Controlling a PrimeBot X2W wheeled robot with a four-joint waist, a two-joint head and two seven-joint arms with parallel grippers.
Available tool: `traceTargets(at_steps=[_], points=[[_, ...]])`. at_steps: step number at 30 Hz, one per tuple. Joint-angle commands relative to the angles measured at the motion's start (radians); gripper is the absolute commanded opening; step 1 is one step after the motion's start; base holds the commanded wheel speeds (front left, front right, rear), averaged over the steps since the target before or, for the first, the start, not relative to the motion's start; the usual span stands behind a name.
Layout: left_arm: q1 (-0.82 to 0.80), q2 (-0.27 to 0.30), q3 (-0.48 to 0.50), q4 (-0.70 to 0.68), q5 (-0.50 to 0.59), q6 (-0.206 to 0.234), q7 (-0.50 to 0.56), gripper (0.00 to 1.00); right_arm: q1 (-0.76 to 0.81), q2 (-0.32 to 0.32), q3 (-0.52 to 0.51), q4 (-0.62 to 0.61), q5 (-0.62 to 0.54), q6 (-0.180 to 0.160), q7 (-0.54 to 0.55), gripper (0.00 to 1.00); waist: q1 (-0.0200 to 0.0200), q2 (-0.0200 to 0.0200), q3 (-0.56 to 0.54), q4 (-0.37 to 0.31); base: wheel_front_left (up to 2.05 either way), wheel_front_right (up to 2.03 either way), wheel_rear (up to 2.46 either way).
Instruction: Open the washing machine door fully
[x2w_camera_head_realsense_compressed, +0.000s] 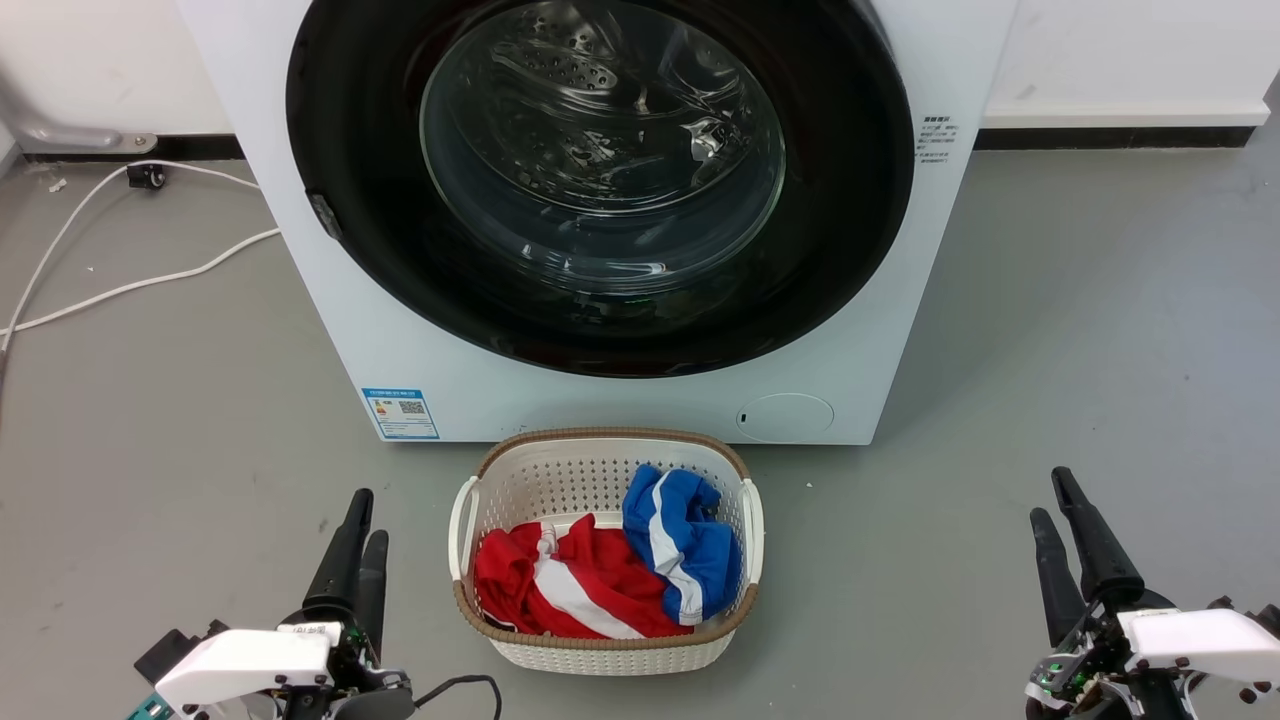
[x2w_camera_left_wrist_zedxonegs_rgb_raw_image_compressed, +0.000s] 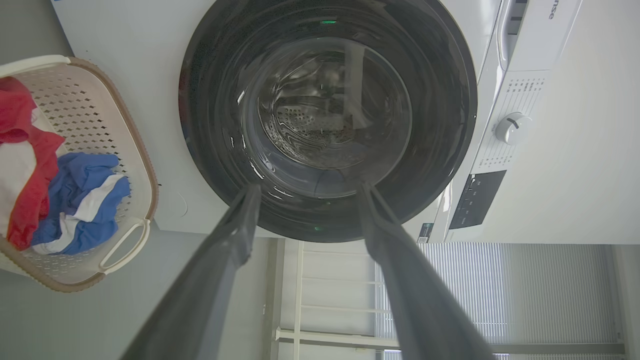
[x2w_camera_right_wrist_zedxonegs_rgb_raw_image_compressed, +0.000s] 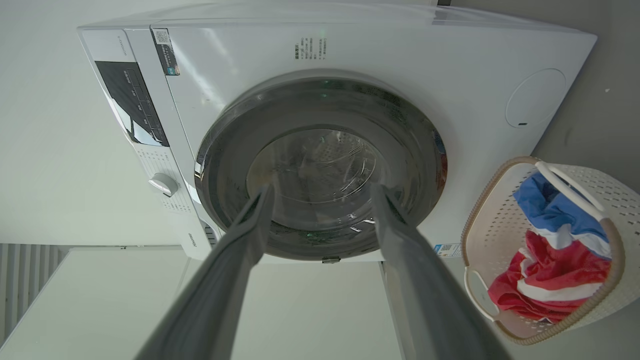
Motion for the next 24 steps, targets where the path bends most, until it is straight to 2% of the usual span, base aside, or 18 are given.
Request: traceTargets(at_steps=[1,8,24], points=[[-0.017,0.004,-0.011,-0.031,0.014,-0.001,-0.013,1.0,-0.007,-0.004,0.01,-0.027,-0.016,0.001,-0.011,1.0,0.0,-0.0001,0.0,0.001,0.0,0.0,0.0],[-0.018,0.013,-0.037,-0.067,0.068,-0.001,-0.042,1.0,-0.004,-0.016,0.033,-0.048,-0.077,0.002,-0.041,1.0,0.0,-0.0001,-0.001,0.004,0.0,0.0,0.0],[-0.016,0.042,-0.093,-0.132,0.374,-0.002,-0.111,1.0,0.011,-0.018,0.059,-0.113,-0.405,0.002,-0.102,1.0,0.0,-0.0001,-0.005,0.013,0.0,0.0,0.0]])
